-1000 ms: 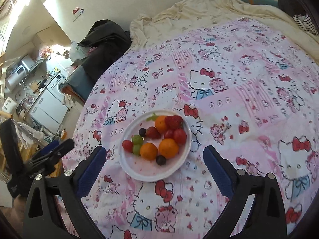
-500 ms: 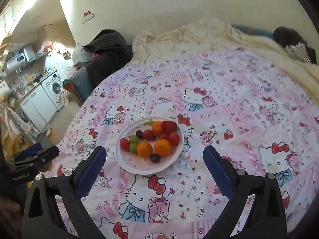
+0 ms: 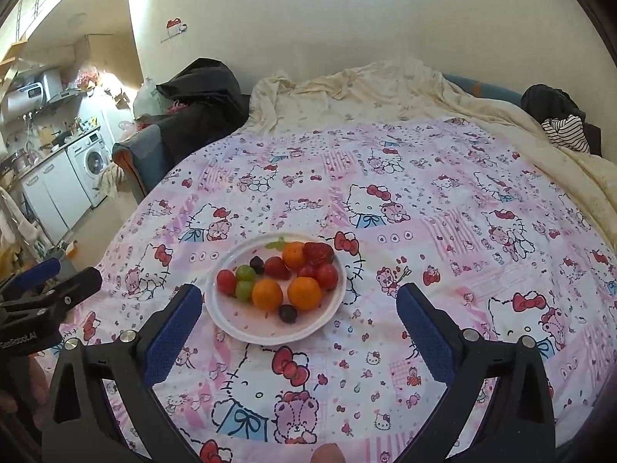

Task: Organize fruits

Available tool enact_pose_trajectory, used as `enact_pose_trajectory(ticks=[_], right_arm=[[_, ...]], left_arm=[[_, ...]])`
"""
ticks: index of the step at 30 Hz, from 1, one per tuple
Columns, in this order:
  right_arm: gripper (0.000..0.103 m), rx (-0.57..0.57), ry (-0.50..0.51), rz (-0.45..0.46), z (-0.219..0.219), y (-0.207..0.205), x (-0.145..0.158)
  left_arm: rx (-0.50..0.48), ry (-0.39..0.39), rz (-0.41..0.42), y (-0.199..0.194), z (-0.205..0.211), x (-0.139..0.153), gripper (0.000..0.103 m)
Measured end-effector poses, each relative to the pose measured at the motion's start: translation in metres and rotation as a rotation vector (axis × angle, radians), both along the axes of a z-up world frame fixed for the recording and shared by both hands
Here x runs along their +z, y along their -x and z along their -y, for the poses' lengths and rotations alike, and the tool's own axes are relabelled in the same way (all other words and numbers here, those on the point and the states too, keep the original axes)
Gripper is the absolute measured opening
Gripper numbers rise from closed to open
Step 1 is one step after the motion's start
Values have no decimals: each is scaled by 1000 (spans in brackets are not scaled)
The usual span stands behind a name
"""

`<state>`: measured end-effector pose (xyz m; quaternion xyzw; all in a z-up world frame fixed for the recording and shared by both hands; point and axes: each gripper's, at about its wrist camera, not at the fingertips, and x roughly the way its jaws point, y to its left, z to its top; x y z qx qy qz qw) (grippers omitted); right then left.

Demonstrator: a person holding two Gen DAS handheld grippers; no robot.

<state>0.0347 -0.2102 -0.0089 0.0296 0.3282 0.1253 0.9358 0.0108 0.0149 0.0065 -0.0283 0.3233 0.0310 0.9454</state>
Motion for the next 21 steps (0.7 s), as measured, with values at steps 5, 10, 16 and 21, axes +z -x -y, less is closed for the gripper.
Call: enact_pose_trajectory(ticks=[5, 10, 16, 21], right_arm=[[103, -5, 8, -2, 0, -1, -2], [103, -13, 12, 2, 1, -1, -2], [103, -20, 21, 2, 3, -1, -2], [103, -25, 21, 5, 3, -2, -2]], left_arm=[[-3, 6, -6, 0, 0, 0, 103], [-6, 12, -9, 1, 0, 0, 103], [-7, 20, -10, 1, -1, 0, 103], [-8, 18, -12, 1, -2, -1, 103]])
